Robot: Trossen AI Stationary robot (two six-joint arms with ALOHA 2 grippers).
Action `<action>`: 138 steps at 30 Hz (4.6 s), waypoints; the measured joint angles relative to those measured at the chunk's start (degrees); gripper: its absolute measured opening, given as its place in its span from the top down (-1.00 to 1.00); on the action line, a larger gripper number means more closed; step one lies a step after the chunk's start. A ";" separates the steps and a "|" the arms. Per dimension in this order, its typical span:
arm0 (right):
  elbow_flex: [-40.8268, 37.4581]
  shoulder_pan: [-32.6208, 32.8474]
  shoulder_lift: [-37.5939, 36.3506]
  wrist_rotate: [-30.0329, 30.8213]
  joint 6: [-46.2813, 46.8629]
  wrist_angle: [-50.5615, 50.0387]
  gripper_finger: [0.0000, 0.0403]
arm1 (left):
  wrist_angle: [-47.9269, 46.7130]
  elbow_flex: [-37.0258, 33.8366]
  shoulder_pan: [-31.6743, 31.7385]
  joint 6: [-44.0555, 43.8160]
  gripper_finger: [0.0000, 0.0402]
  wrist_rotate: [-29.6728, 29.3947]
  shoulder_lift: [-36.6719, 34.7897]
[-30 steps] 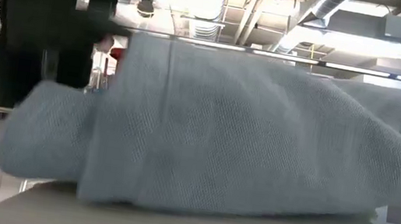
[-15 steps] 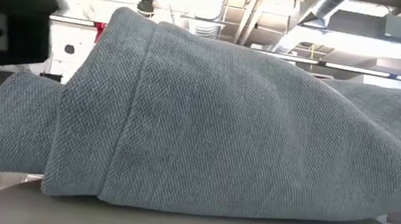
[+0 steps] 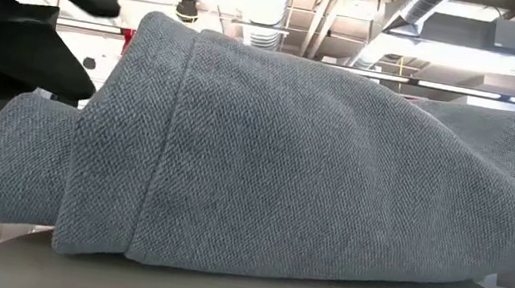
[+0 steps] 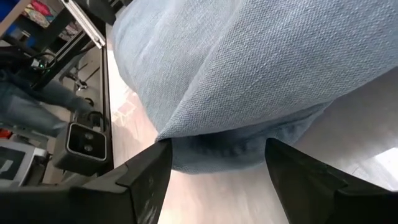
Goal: Fold laundry
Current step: Fold the blue pants from the red laundry bin
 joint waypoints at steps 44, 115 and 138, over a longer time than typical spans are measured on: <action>0.00 -1.57 -0.02 -2.45 0.15 2.55 -0.42 | 15.10 6.69 2.60 8.85 -0.47 0.30 8.13; 8.59 -11.82 2.23 4.36 -61.72 16.86 -0.42 | -34.04 10.01 5.35 14.19 1.00 1.98 -28.30; 18.23 -13.17 6.08 3.99 -102.65 -2.26 -0.42 | -33.49 9.99 5.20 12.77 1.00 6.68 -30.42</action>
